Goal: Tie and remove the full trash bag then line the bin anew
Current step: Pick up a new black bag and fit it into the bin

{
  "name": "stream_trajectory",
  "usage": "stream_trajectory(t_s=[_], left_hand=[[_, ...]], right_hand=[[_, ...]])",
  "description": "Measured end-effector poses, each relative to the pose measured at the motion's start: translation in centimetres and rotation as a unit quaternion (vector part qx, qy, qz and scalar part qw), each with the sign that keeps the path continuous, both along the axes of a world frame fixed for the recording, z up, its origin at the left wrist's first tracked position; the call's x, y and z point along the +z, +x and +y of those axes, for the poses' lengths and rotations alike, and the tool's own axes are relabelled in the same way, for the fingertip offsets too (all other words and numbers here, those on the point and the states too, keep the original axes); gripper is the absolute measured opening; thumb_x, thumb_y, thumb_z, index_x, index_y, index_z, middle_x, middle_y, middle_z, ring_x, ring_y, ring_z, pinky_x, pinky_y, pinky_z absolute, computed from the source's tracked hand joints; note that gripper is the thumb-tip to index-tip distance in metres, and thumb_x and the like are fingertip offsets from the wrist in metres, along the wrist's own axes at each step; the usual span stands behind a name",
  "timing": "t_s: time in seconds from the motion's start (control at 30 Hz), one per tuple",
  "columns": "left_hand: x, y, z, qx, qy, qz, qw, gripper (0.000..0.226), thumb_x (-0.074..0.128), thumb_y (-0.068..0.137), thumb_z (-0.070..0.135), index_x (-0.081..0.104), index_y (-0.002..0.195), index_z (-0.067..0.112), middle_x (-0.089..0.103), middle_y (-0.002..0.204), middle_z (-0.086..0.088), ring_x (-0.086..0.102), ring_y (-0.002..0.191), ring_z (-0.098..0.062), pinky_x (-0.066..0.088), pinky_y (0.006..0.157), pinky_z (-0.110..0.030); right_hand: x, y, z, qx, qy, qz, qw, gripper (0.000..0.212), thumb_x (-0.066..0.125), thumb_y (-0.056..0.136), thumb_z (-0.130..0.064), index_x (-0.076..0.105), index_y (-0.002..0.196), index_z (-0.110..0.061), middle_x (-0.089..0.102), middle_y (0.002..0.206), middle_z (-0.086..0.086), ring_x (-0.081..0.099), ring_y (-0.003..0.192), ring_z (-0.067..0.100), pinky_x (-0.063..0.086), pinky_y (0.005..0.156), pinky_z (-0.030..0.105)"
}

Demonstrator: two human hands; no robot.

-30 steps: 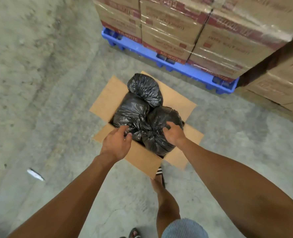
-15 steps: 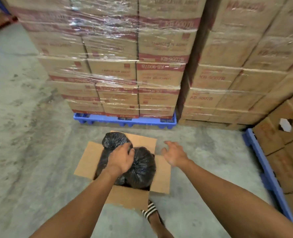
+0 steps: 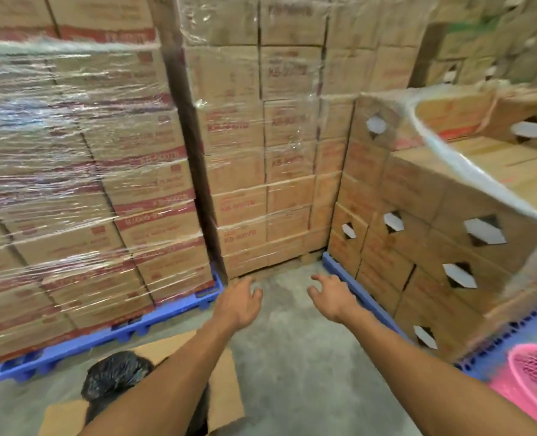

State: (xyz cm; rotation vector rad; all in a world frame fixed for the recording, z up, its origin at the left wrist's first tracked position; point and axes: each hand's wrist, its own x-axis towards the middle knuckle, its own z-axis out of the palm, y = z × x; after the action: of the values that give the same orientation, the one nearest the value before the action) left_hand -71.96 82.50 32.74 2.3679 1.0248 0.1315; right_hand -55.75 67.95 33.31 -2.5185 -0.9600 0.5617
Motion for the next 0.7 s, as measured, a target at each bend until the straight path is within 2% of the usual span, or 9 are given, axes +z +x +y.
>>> stream_trajectory(t_s=[0.07, 0.23, 0.43, 0.6, 0.7], left_hand=[[0.8, 4.4, -3.5, -0.041, 0.006, -0.004, 0.999, 0.059, 0.031, 0.086, 0.047, 0.05, 0.131, 0.015, 0.056, 0.136, -0.015, 0.051, 0.126, -0.033, 0.041, 0.105, -0.042], [2.9, 15.7, -15.8, -0.117, 0.003, -0.013, 0.993, 0.051, 0.035, 0.094, 0.041, 0.044, 0.14, 0.019, 0.05, 0.143, -0.011, 0.047, 0.131, -0.03, 0.038, 0.108, -0.042], [3.5, 27.6, -32.0, -0.21, -0.015, -0.03, 0.977, 0.052, 0.035, 0.095, 0.046, 0.042, 0.14, 0.022, 0.05, 0.143, -0.007, 0.046, 0.132, -0.028, 0.037, 0.108, -0.046], [4.0, 36.2, -42.1, -0.283, -0.004, -0.003, 0.959, 0.051, 0.033, 0.095, 0.046, 0.04, 0.141, 0.025, 0.047, 0.146, -0.004, 0.044, 0.134, -0.028, 0.033, 0.111, -0.046], [3.2, 41.8, -47.1, -0.329, 0.005, 0.006, 0.944, 0.05, 0.034, 0.095, 0.045, 0.043, 0.138, 0.022, 0.05, 0.143, -0.009, 0.047, 0.131, -0.03, 0.037, 0.108, -0.047]], right_hand=[[1.3, 3.0, -5.1, -0.033, 0.005, -0.014, 0.999, 0.052, 0.038, 0.097, -0.043, 0.038, 0.145, -0.022, 0.04, 0.149, 0.012, 0.037, 0.135, 0.035, 0.034, 0.109, 0.047], [3.0, 10.6, -19.8, -0.129, 0.022, -0.029, 0.991, 0.053, 0.038, 0.094, -0.049, 0.044, 0.139, -0.022, 0.044, 0.143, 0.012, 0.043, 0.129, 0.036, 0.037, 0.106, 0.048], [3.3, 19.1, -36.5, -0.201, 0.045, -0.038, 0.978, 0.058, 0.038, 0.09, -0.052, 0.044, 0.14, -0.023, 0.053, 0.138, 0.013, 0.05, 0.124, 0.035, 0.041, 0.104, 0.047], [3.7, 24.8, -47.0, -0.259, 0.06, -0.037, 0.963, 0.057, 0.04, 0.091, -0.047, 0.046, 0.139, -0.017, 0.05, 0.141, 0.016, 0.049, 0.127, 0.034, 0.039, 0.107, 0.044], [2.9, 28.6, -52.5, -0.295, 0.042, -0.044, 0.953, 0.054, 0.041, 0.094, -0.041, 0.046, 0.14, -0.014, 0.051, 0.14, 0.018, 0.049, 0.128, 0.035, 0.039, 0.106, 0.041]])
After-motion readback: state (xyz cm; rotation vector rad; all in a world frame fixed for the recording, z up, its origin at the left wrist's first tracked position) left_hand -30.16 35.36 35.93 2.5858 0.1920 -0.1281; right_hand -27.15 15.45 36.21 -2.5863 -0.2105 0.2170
